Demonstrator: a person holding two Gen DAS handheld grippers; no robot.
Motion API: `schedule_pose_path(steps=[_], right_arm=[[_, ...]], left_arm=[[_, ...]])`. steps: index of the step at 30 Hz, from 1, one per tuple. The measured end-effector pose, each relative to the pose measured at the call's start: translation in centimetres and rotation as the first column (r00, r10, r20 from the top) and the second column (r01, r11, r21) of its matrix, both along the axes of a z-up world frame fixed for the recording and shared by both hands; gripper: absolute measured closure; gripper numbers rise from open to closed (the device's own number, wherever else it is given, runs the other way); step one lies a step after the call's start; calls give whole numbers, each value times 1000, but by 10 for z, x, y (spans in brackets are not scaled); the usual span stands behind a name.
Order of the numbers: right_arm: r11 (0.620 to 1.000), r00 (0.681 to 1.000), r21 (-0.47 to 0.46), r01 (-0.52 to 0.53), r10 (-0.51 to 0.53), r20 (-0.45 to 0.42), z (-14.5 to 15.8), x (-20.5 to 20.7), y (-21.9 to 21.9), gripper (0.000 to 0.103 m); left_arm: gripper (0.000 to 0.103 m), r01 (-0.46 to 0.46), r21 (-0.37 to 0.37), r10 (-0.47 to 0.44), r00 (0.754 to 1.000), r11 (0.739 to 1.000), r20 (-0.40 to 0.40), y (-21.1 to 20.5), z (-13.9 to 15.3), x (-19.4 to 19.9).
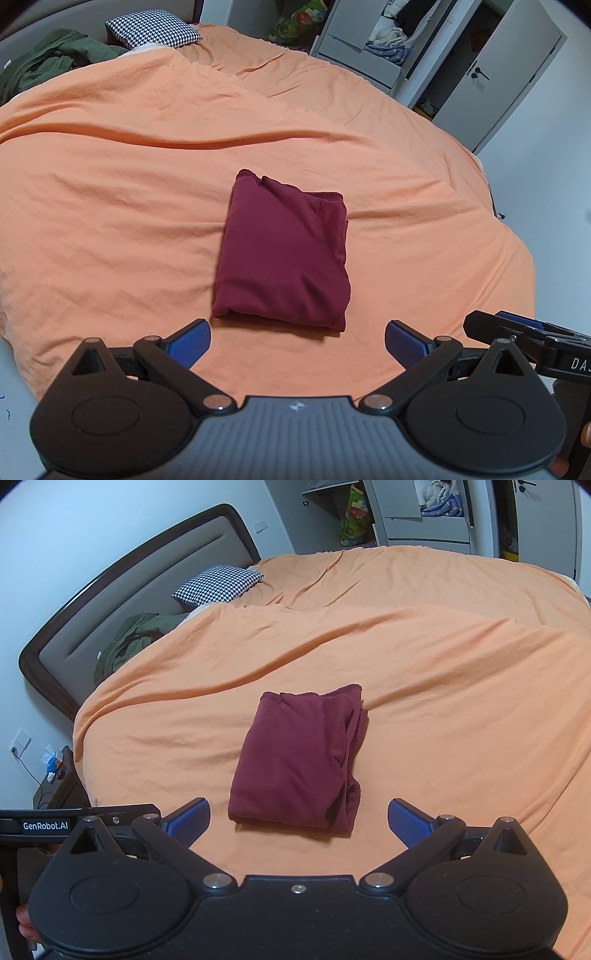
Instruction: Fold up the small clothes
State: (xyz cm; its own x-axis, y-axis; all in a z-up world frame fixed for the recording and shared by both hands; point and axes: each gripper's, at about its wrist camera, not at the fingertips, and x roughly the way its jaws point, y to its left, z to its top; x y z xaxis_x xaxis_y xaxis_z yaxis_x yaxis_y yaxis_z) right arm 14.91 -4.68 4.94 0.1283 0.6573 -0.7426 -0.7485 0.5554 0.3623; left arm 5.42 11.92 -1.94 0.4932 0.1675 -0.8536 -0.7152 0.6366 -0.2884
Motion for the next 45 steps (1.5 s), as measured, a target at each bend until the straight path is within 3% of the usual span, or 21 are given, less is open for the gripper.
schedule_pose_path(steps=[45], right_arm=[[1000, 1000, 1, 15, -15, -8, 3, -1, -4, 1]], left_arm=[[0, 8, -4, -8, 1000, 1000, 9, -1, -3, -4]])
